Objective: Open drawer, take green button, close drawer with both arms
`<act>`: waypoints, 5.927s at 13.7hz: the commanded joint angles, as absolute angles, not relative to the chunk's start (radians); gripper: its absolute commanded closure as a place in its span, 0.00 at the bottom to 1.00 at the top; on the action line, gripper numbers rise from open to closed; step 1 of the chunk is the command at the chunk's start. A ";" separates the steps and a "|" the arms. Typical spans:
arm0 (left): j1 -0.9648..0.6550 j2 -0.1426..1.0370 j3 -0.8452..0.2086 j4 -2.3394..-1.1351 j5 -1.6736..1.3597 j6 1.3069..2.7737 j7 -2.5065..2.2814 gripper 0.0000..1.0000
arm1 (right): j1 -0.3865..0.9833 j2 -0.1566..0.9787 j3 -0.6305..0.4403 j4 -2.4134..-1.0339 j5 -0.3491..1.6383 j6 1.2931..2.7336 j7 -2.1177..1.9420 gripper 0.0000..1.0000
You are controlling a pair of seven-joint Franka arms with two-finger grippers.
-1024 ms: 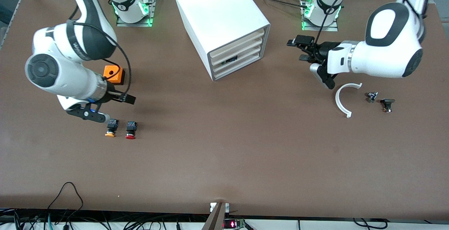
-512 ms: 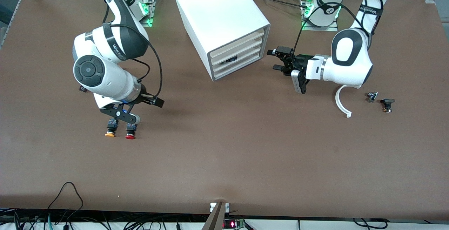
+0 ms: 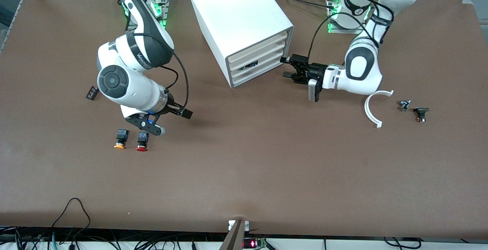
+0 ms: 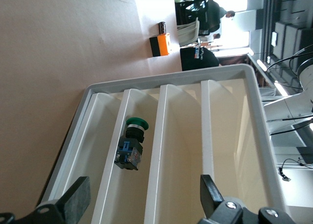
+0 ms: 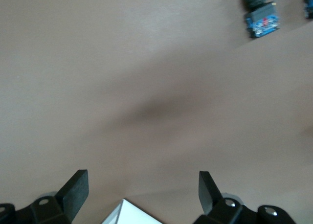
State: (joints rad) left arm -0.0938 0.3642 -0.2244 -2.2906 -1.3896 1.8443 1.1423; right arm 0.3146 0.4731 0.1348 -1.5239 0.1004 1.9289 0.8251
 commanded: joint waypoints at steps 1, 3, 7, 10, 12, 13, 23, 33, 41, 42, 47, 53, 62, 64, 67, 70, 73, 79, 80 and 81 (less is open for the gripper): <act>-0.135 0.432 -0.229 -2.307 -1.492 1.861 1.278 0.04 | 0.350 0.502 0.129 -1.485 0.106 1.966 0.885 0.00; -0.124 0.454 -0.227 -2.301 -1.493 1.861 1.282 0.05 | 0.362 0.538 0.129 -1.425 0.107 1.977 0.942 0.00; -0.127 0.514 -0.229 -2.301 -1.512 1.861 1.330 0.17 | 0.406 0.621 0.129 -1.286 0.109 1.979 1.070 0.00; -0.140 0.569 -0.232 -2.302 -1.552 1.861 1.397 0.34 | 0.445 0.685 0.129 -1.171 0.109 1.987 1.143 0.00; -0.143 0.586 -0.250 -2.307 -1.566 1.861 1.414 0.45 | 0.462 0.716 0.129 -1.114 0.109 1.988 1.169 0.00; -0.143 0.586 -0.255 -2.307 -1.566 1.859 1.414 0.49 | 0.472 0.724 0.129 -1.102 0.109 1.990 1.181 0.00; -0.144 0.592 -0.261 -2.298 -1.559 1.859 1.396 1.00 | 0.508 0.735 0.132 -1.040 0.115 2.051 1.350 0.00; -0.109 0.653 -0.140 -2.060 -1.375 1.858 1.212 1.00 | 0.652 0.762 0.121 -1.031 0.103 2.059 1.538 0.00; -0.039 0.621 -0.138 -2.013 -1.286 1.824 1.128 0.00 | 0.764 0.868 0.121 -1.048 -0.011 2.023 1.629 0.00; -0.022 0.620 -0.138 -1.979 -1.223 1.798 1.055 0.00 | 0.773 0.877 0.121 -1.049 -0.011 2.023 1.632 0.00; 0.047 0.601 -0.140 -1.723 -0.918 1.547 0.607 0.00 | 0.796 0.902 0.121 -1.083 -0.009 2.032 1.680 0.00; 0.048 0.592 -0.143 -1.402 -0.586 1.312 0.175 0.00 | 0.810 0.928 0.121 -1.092 -0.009 2.042 1.727 0.05; -0.011 0.528 -0.166 -1.229 -0.100 1.259 0.070 0.00 | 0.813 0.919 0.123 -1.068 -0.011 2.034 1.707 0.87; -0.014 0.535 -0.161 -1.209 -0.063 1.330 0.133 0.00 | 0.810 0.917 0.124 -1.049 -0.009 2.029 1.707 0.87; -0.006 0.534 -0.153 -1.209 -0.060 1.370 0.153 0.00 | 0.808 0.902 0.121 -1.045 -0.009 2.029 1.709 0.86; -0.017 0.535 -0.152 -1.213 -0.055 1.371 0.141 0.00 | 0.813 0.900 0.121 -1.045 -0.044 2.028 1.672 0.84; -0.028 0.532 -0.160 -1.215 -0.032 1.373 0.016 0.00 | 0.821 0.900 0.127 -1.045 -0.106 1.993 1.533 0.84; -0.032 0.534 -0.160 -1.218 -0.035 1.377 -0.054 0.00 | 0.832 0.897 0.129 -1.045 -0.193 1.976 1.424 0.85; -0.041 0.535 -0.160 -1.218 -0.035 1.384 -0.058 0.00 | 0.809 0.882 0.129 -1.045 -0.192 1.948 1.383 0.86; -0.044 0.534 -0.160 -1.221 -0.037 1.393 -0.067 0.00 | 0.770 0.859 0.130 -1.045 -0.178 1.936 1.308 0.87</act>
